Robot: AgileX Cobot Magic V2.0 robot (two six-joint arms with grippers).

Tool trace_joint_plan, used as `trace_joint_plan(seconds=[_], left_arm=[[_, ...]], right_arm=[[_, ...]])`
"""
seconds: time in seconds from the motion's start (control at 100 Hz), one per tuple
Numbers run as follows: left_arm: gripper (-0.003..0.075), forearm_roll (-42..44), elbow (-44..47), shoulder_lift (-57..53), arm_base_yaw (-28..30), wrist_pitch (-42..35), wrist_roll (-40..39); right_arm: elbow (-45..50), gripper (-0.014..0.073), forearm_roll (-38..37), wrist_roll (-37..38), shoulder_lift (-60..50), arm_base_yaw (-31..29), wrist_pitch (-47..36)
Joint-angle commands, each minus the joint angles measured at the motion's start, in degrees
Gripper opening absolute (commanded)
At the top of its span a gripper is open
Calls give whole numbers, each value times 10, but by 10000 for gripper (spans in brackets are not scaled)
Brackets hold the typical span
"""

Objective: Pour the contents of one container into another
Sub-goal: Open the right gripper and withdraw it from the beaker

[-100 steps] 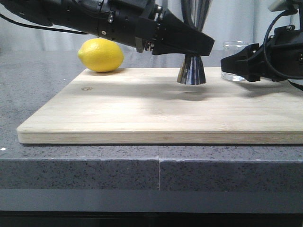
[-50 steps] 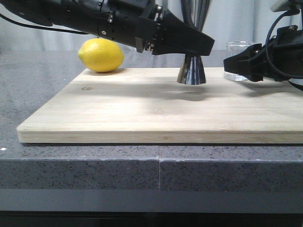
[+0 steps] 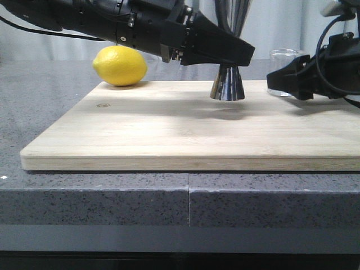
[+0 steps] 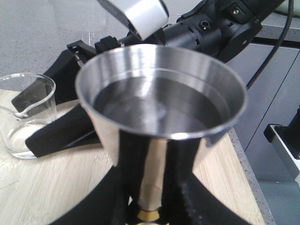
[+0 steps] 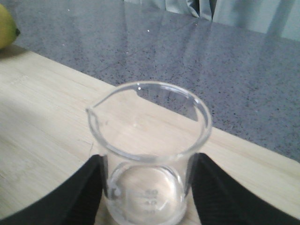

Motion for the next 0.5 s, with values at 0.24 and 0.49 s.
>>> trace_joint_plan(seconds=[0.24, 0.49], left_arm=[[-21, -44, -18, -38, -1, 64, -7], [-21, -44, -18, -38, -1, 64, -7]], right_arm=[[-11, 447, 7, -8, -19, -4, -66], [-11, 572, 39, 13, -19, -4, -87]])
